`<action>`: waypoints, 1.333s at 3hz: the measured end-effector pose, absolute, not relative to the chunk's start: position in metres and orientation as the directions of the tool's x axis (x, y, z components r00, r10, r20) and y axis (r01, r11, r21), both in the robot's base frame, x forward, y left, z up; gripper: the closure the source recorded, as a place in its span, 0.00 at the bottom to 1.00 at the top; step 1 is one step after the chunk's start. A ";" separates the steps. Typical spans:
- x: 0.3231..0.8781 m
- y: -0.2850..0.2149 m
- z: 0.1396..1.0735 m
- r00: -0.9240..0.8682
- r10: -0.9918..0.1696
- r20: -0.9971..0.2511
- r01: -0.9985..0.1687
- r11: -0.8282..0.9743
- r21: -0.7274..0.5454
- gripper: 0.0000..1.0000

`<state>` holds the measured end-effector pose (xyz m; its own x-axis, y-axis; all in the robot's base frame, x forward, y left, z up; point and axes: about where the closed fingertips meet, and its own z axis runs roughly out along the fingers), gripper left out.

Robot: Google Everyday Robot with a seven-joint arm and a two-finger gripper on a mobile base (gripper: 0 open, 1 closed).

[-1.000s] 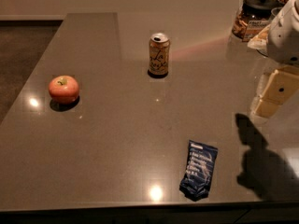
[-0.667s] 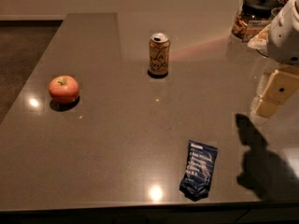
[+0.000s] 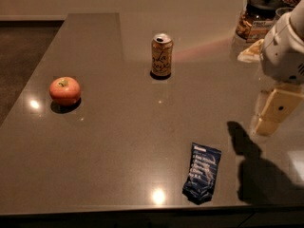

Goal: Pick rxbar blueberry

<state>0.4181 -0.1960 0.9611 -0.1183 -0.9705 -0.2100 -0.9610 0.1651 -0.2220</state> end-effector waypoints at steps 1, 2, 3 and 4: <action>0.401 -0.178 0.933 -0.003 -0.981 -0.196 -0.985 0.038 -0.171 0.00; 0.386 -0.166 0.904 0.126 -0.975 -0.185 -0.987 -0.105 -0.121 0.00; 0.367 -0.156 0.876 0.322 -0.935 -0.152 -0.946 -0.312 -0.087 0.00; 0.354 -0.149 0.861 0.446 -0.883 -0.148 -0.895 -0.439 -0.076 0.00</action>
Offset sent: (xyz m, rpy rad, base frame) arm -0.0509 0.0401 -0.0949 -0.0473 0.1824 0.4635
